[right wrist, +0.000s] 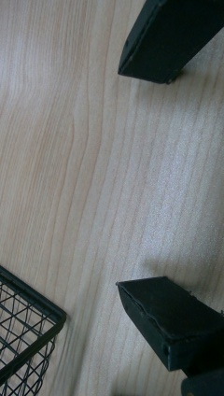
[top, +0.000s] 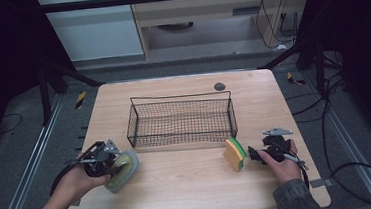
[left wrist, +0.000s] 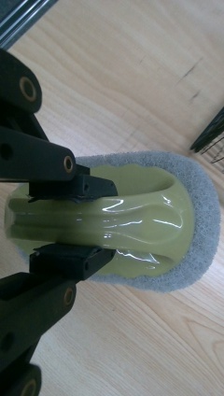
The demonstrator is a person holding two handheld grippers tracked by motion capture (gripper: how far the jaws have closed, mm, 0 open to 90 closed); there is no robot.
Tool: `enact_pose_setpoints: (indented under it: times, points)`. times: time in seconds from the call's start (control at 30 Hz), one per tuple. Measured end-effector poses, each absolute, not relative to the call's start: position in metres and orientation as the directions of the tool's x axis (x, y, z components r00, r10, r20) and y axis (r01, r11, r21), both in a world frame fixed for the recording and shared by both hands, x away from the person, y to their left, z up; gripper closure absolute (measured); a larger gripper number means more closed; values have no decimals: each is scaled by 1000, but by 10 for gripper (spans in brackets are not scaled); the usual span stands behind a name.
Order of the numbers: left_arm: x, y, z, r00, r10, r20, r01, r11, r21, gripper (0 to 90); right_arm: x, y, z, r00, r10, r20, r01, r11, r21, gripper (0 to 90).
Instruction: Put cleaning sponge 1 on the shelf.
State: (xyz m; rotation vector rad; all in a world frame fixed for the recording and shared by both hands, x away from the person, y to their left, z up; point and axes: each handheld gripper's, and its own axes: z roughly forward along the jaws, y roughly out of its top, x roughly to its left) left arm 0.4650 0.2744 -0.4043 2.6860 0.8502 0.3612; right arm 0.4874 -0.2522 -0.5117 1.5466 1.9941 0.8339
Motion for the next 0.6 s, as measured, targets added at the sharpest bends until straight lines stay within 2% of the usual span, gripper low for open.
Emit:
enact_pose_setpoints:
  times: [0.37, 0.6]
  points:
    - [462, 271, -392, 795, 575, 191, 482, -791, 377, 701, 488, -252, -512, -250, 968, -5, 673, 177, 718, 7]
    - [461, 265, -375, 786, 559, 265, 439, -806, 397, 700, 487, -252, -513, -250, 968, 0, 667, 172, 724, 4]
